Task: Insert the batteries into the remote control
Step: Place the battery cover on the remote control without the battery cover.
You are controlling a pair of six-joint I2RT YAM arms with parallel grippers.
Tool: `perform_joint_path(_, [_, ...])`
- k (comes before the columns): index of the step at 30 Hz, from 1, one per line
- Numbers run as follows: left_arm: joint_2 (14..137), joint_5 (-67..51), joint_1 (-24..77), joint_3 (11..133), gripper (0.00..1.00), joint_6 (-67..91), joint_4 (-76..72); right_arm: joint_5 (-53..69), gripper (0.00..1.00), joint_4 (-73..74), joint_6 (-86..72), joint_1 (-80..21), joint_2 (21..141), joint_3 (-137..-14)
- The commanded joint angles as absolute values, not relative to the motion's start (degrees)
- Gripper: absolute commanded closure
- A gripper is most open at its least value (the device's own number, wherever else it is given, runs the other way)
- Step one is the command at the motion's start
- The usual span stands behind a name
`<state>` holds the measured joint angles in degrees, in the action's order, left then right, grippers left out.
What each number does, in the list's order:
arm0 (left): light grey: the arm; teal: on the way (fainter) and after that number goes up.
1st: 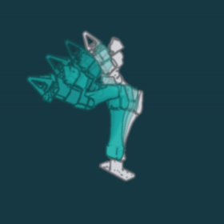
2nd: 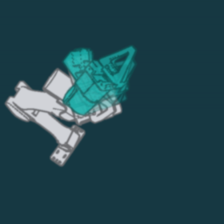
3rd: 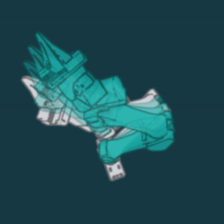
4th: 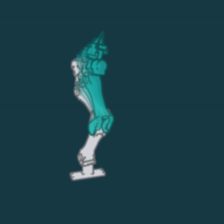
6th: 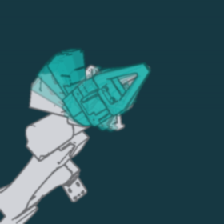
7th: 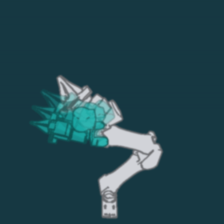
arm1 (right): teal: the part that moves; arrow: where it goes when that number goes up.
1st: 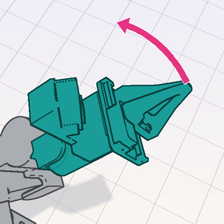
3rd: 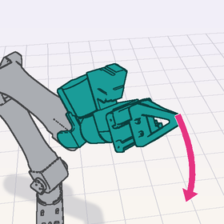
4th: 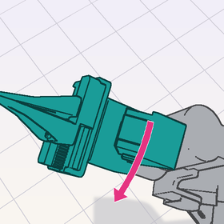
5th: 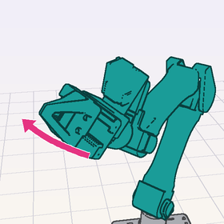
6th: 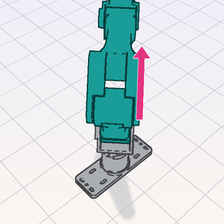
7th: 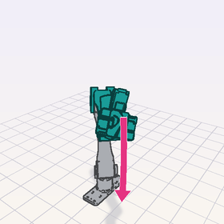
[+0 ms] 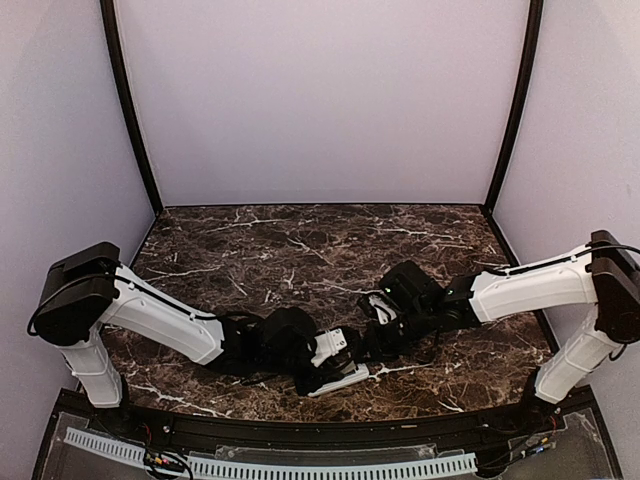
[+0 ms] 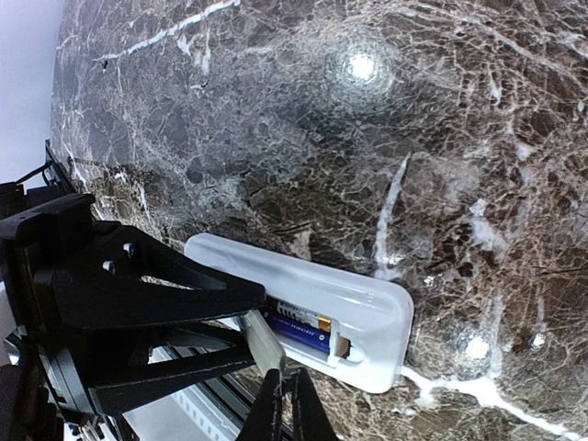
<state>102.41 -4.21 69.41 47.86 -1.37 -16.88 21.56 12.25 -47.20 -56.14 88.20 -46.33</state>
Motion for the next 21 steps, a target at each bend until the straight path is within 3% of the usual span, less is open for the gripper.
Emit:
perform_joint_path(1, [104.4, -4.0, 70.0, 46.2, 0.88, -2.0, -6.5, 21.8, 0.96, 10.6, -47.5, -56.8, 89.9, -46.6])
perform_joint_path(21, [105.5, -3.4, 70.0, 46.9, 0.81, -2.1, -5.5, 22.7, 0.99, 5.7, -49.3, -57.1, 91.8, -44.0])
